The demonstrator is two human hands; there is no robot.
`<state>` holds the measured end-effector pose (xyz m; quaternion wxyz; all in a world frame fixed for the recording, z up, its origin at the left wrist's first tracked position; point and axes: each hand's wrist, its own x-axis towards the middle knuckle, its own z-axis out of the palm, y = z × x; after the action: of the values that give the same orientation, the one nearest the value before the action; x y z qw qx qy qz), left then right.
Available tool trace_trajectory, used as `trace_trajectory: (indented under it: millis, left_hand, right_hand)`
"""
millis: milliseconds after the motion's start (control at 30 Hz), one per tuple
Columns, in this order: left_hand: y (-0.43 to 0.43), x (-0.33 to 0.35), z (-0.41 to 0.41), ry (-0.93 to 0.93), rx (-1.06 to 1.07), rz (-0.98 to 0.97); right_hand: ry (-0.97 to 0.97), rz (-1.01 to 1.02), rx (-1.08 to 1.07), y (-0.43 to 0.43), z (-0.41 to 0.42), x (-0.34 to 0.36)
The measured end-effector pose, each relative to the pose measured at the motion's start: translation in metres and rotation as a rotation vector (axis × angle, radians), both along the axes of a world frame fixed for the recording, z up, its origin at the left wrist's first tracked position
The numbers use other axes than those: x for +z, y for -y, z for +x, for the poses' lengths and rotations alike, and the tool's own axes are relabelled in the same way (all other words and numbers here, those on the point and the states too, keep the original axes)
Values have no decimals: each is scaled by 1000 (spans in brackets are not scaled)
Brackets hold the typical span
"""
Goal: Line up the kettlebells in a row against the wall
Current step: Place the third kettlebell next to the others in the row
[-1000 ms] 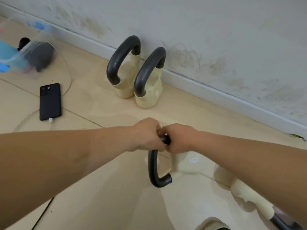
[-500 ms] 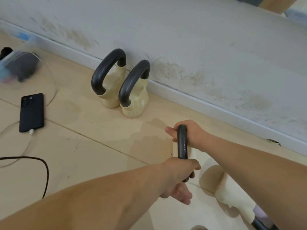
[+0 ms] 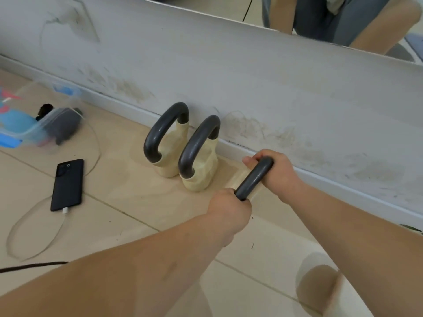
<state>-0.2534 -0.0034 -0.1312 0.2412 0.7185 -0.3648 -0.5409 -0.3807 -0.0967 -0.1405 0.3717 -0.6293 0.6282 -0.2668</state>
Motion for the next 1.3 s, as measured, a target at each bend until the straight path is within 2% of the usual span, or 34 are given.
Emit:
trace_trajectory:
  millis: [100,167,267,333,467,567,633,733,833,1000,1167,1300]
  left_hand:
    - [12,-6,8,91,-51,-10]
    - [16,-9,12,165,-90,-10]
    - [26,-10,13,236,-170,-19]
    - [33,-9,15,289,-224,-36]
    - [47,-7,18,330,-271,-41]
    - [55,-4,18,322,-250,-31]
    - [57,-5,19,314,-218,-24]
    - [54,-7,19,313,-173,-40]
    - [51,-8,18,299,-136,-43]
    - [74,-11,25,207,-159,8]
    - [66,-15,23,263,-195,-98]
    - [70,-17,22,174,-192,-58]
  right_hand:
    - [-136,26,18,9,0,2]
    - [-176,144,-47,12,2,-5]
    - [-35,362,-221,17,3,-8]
    - [31,462,-218,19,-5,-8]
    - [161,557,-243,24,-27,-15]
    - [353,619,-344,27,-29,-18]
    - [430,619,-454,28,-20,-20]
    - [409,545,-535,35,10,-17]
    - [350,501,-491,43,39,-7]
    - [409,578,-371,44,58,-3]
    - [378,543,-334,55,60,-6]
    - [372,534,-295,58,61,-6]
